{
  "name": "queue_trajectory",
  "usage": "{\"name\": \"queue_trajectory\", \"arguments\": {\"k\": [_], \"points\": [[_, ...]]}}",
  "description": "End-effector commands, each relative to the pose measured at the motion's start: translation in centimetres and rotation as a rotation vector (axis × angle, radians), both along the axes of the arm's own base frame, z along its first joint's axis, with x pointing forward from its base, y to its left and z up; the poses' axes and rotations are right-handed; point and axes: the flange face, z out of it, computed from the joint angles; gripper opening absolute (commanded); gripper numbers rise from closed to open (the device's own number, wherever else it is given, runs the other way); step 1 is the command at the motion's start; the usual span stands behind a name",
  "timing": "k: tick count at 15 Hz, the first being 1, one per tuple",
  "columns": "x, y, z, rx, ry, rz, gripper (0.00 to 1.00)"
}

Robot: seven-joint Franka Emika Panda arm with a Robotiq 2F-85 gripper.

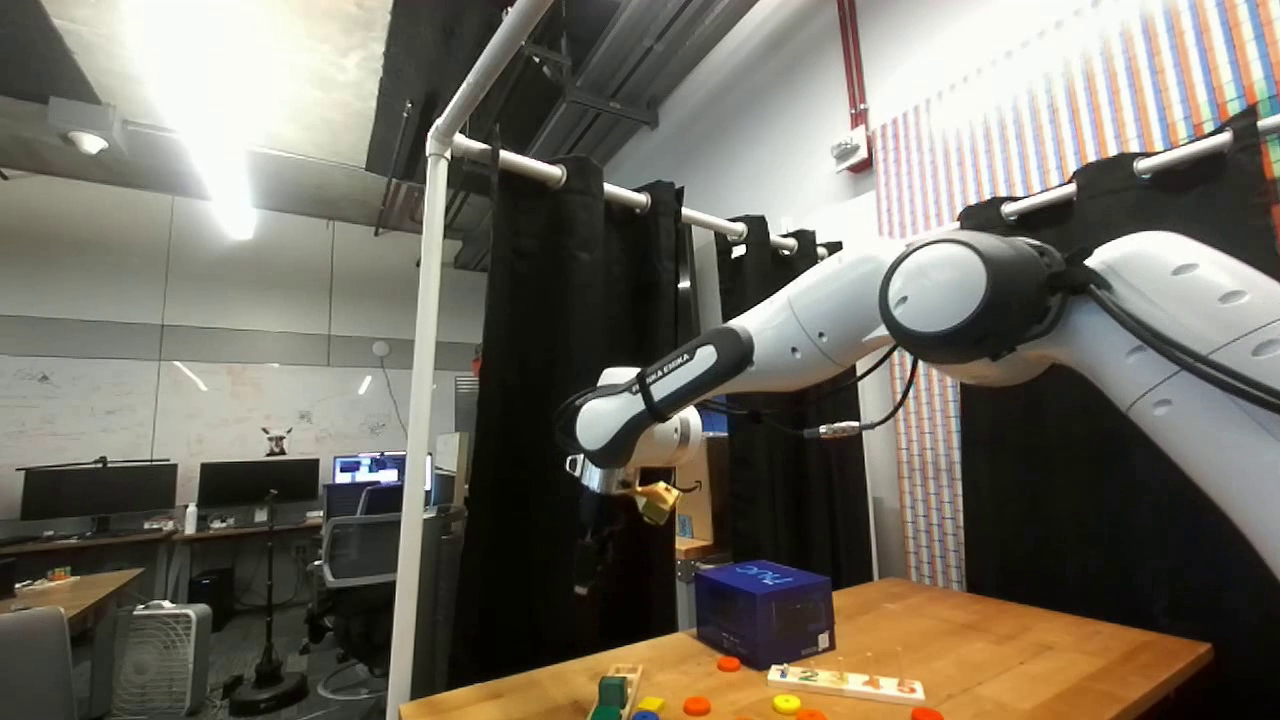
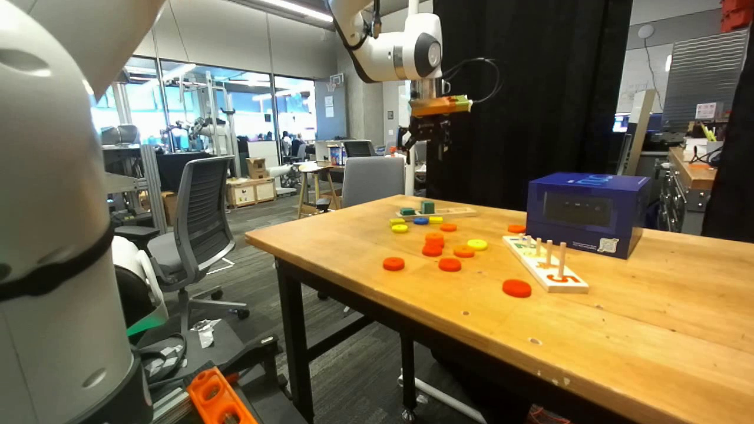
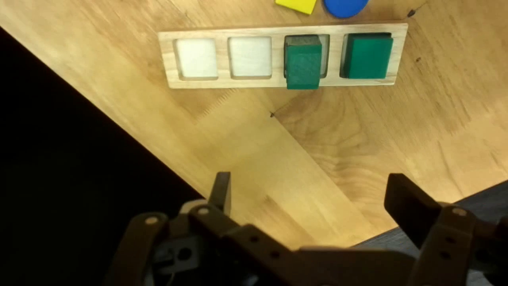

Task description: Put the green block next to the other green block on the wooden board

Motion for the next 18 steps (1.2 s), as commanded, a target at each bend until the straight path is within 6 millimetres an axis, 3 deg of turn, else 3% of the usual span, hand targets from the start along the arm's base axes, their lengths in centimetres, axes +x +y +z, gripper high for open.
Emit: {"name": "queue_trajectory", "arguments": {"k": [1, 6, 10, 14, 18], "points": [[-4.1, -4.0, 6.6, -0.056, -0.019, -0.134, 1.0], [-9.7, -11.8, 12.3, -0.122, -0.026, -0.365, 1.0], [-15.3, -18.4, 13.6, -0.108, 0.018, -0.529, 1.0], [-21.3, -25.0, 11.8, -0.1, 0.068, -0.652, 1.0], [-26.7, -30.2, 8.2, -0.081, 0.149, -0.753, 1.0]]}}
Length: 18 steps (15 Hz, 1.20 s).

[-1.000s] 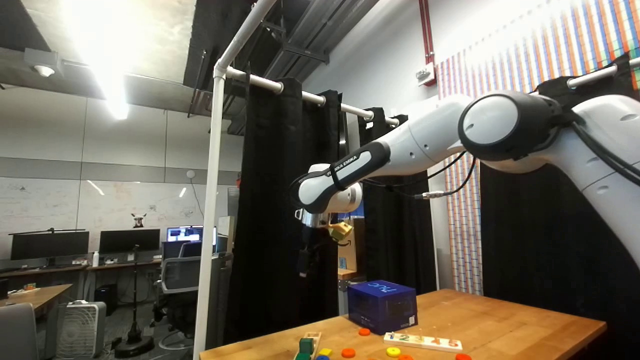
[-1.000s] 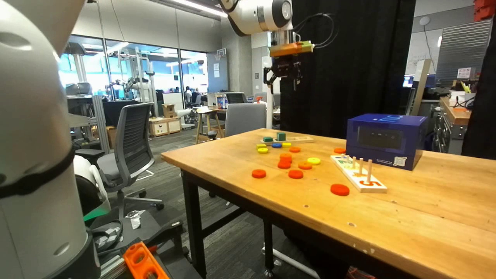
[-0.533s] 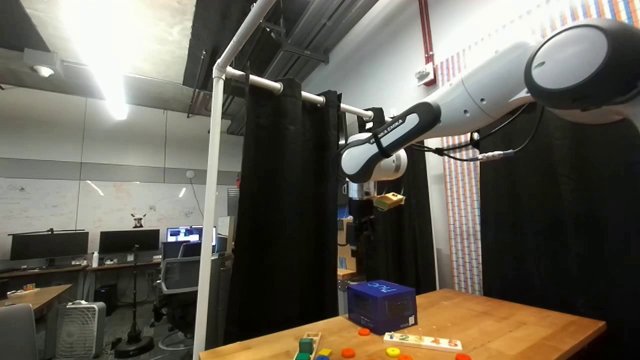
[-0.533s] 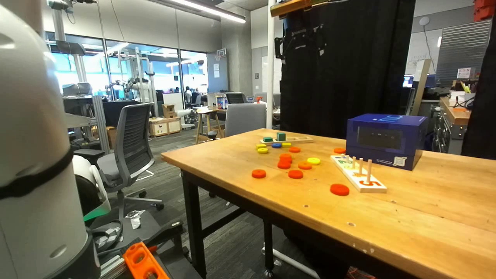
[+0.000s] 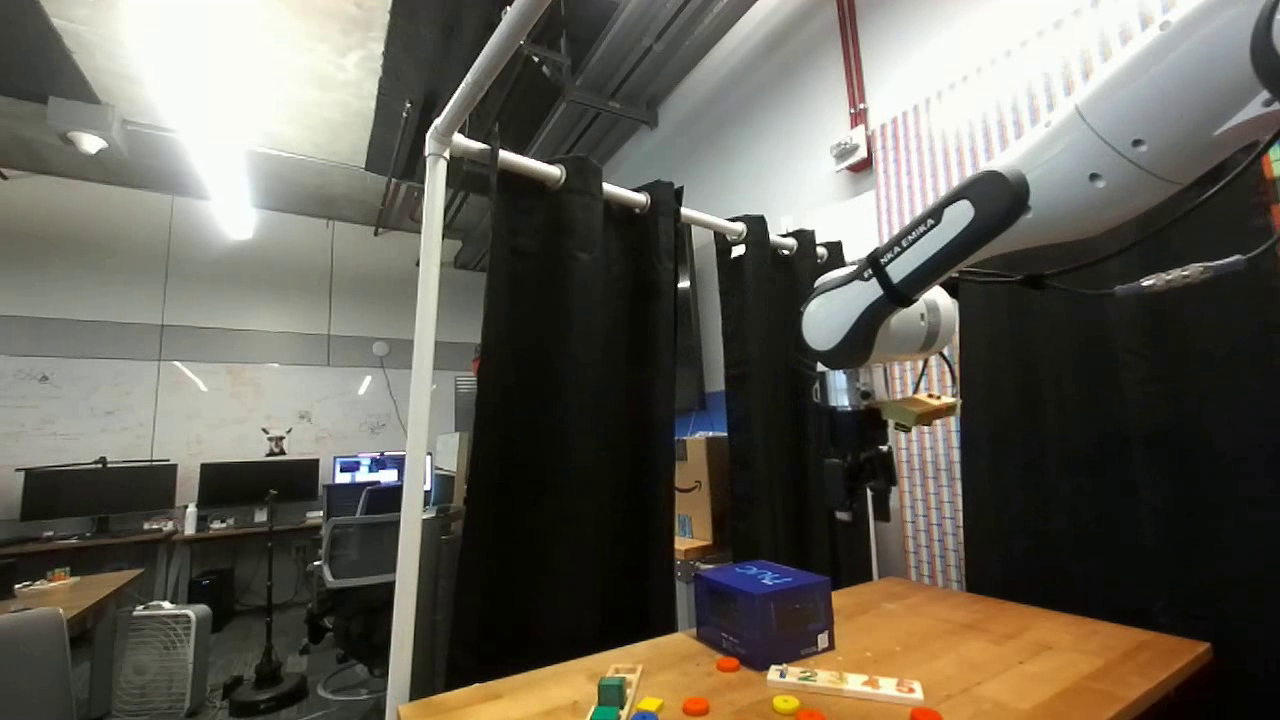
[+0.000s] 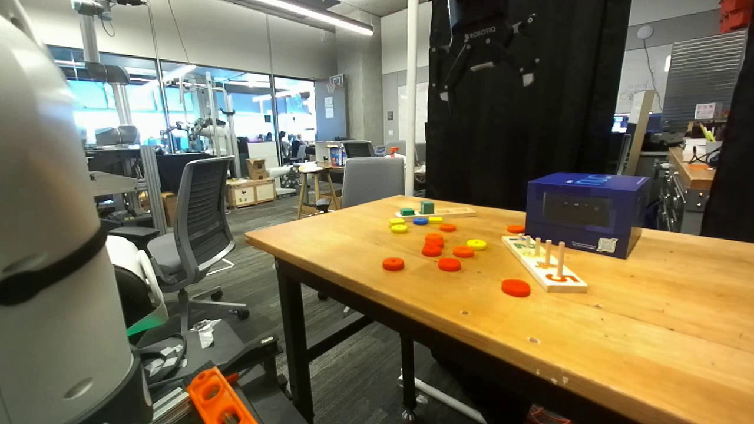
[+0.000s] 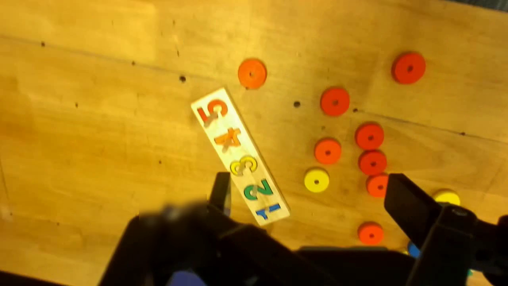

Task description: Put the green block next to the other green block on the wooden board

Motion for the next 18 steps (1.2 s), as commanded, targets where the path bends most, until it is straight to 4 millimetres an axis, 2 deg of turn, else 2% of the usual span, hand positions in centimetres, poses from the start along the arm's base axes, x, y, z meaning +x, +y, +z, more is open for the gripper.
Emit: {"name": "queue_trajectory", "arguments": {"k": [1, 2, 3, 5, 9, 13, 18], "points": [[-5.5, -3.0, -2.1, 0.041, 0.026, -0.086, 1.0], [-6.5, -3.5, -2.6, 0.046, 0.042, -0.098, 1.0], [-8.1, -3.1, -2.8, 0.048, 0.056, -0.107, 1.0], [-9.7, -3.1, -2.8, 0.044, 0.08, -0.1, 1.0], [-12.6, -1.6, -1.1, 0.081, 0.08, -0.089, 1.0], [-14.9, -1.0, 0.2, 0.098, 0.09, -0.092, 1.0], [-16.0, -0.7, 0.9, 0.13, 0.092, -0.133, 1.0]]}}
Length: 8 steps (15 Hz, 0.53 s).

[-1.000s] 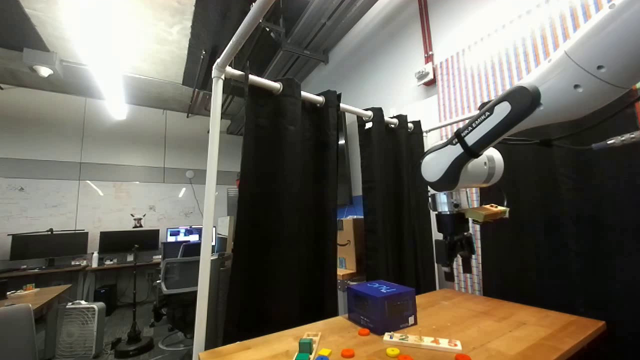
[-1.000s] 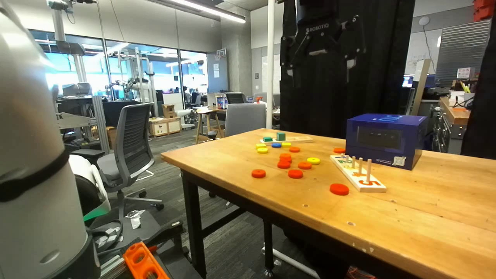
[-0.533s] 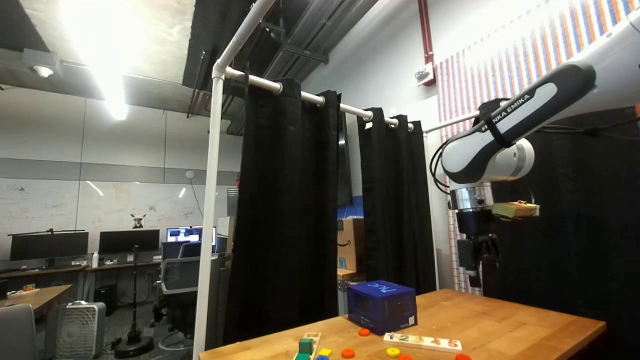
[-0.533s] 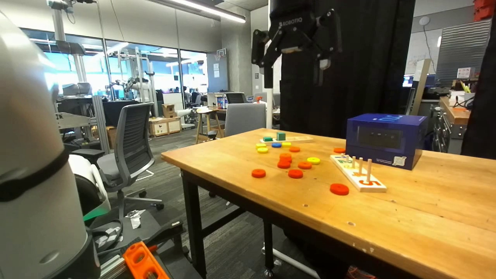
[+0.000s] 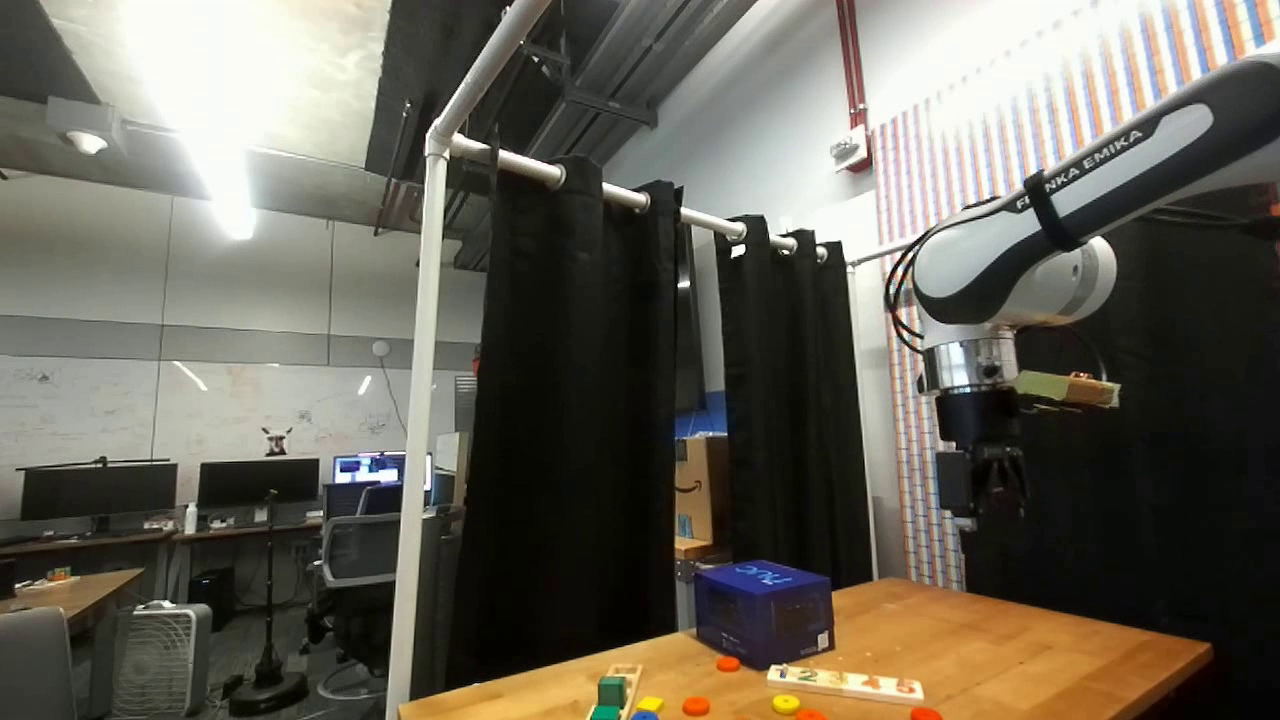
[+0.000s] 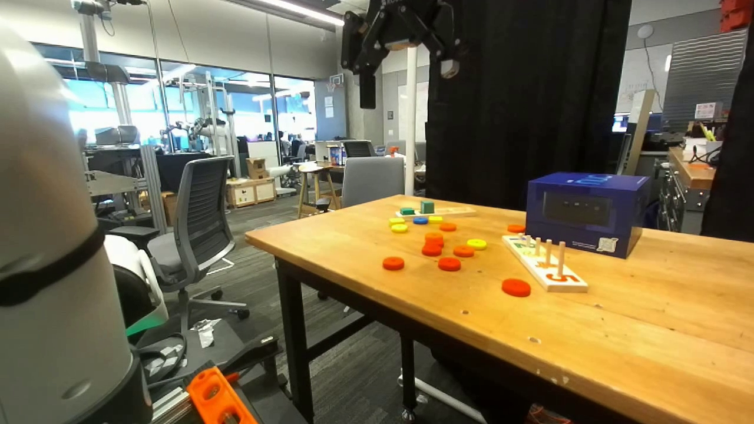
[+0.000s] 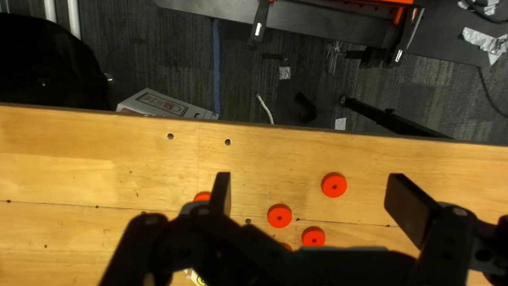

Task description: Put the green block next to the other green block on the wooden board

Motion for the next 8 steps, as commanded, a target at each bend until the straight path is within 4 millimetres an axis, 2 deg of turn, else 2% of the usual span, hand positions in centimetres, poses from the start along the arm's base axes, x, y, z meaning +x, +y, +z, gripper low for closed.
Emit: {"name": "queue_trajectory", "arguments": {"k": [1, 8], "points": [[-0.18, 0.05, 0.14, 0.003, 0.001, -0.008, 1.0], [-0.14, -0.01, -0.2, 0.004, 0.011, -0.01, 1.0]]}}
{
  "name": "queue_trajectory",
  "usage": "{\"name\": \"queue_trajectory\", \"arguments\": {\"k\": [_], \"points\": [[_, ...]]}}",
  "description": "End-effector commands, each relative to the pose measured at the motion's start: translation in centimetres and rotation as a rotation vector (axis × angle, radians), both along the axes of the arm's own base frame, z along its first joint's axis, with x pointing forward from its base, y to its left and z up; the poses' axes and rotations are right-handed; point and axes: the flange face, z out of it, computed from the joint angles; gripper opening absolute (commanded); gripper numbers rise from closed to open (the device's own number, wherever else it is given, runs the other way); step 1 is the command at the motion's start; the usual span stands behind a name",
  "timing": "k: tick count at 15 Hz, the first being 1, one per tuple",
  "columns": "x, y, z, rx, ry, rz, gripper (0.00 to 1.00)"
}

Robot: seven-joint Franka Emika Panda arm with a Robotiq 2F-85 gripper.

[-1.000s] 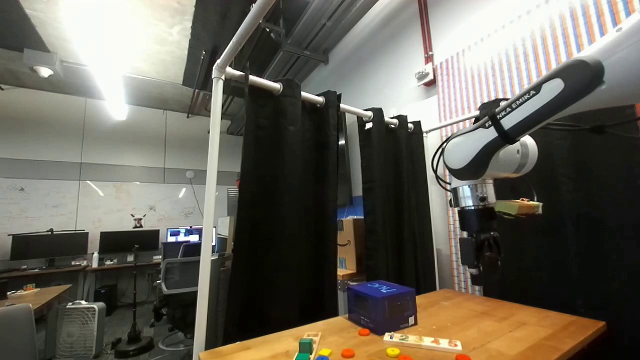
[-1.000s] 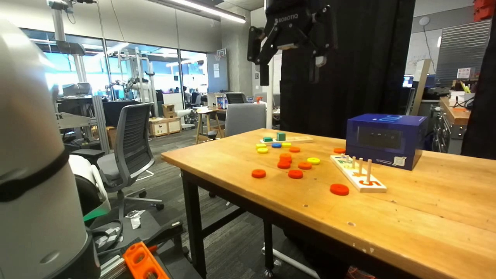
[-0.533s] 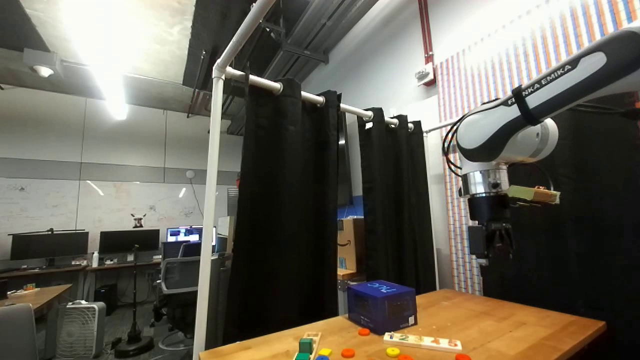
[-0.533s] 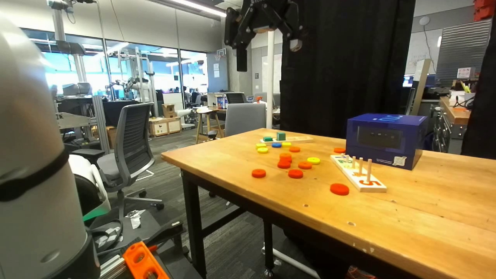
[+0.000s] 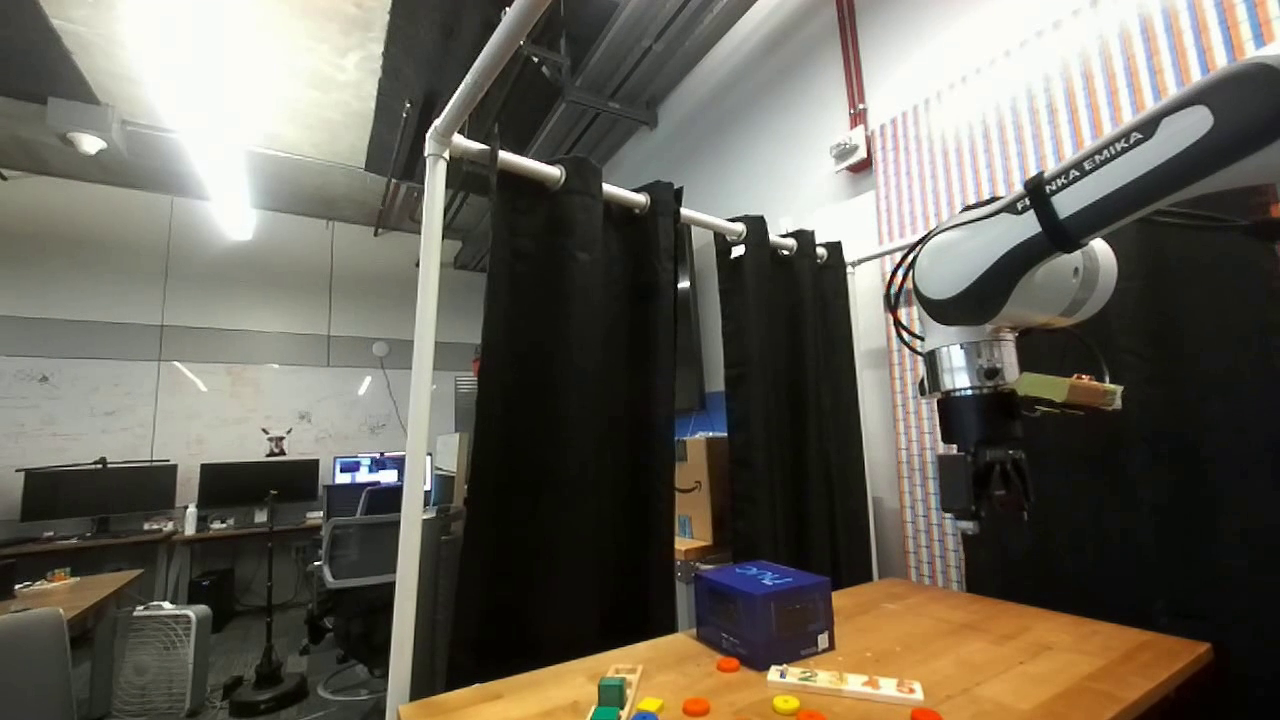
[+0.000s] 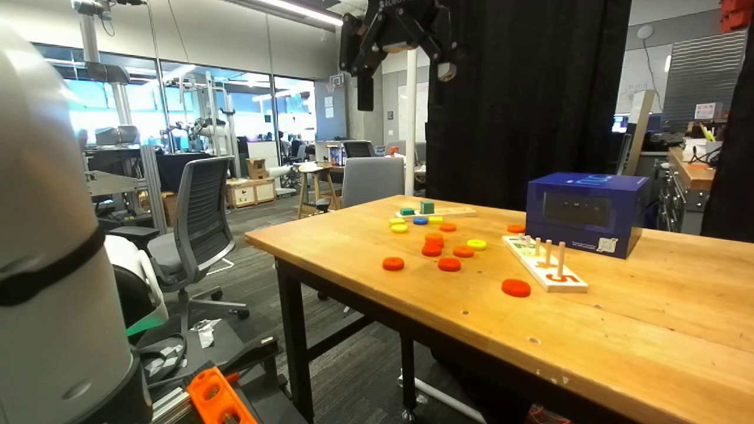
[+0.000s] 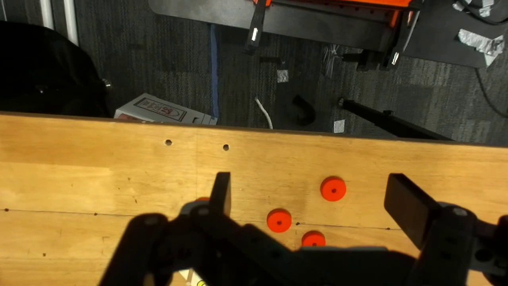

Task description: Put the green block next to the other green block on the wooden board

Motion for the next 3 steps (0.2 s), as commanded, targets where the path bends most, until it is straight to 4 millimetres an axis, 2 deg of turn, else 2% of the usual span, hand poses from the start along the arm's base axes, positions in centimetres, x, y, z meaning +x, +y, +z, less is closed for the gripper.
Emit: {"name": "queue_trajectory", "arguments": {"k": [1, 3], "points": [[0.01, 0.01, 0.06, 0.0, 0.001, 0.0, 1.0], [0.01, 0.01, 0.05, 0.0, 0.001, 0.0, 1.0]]}}
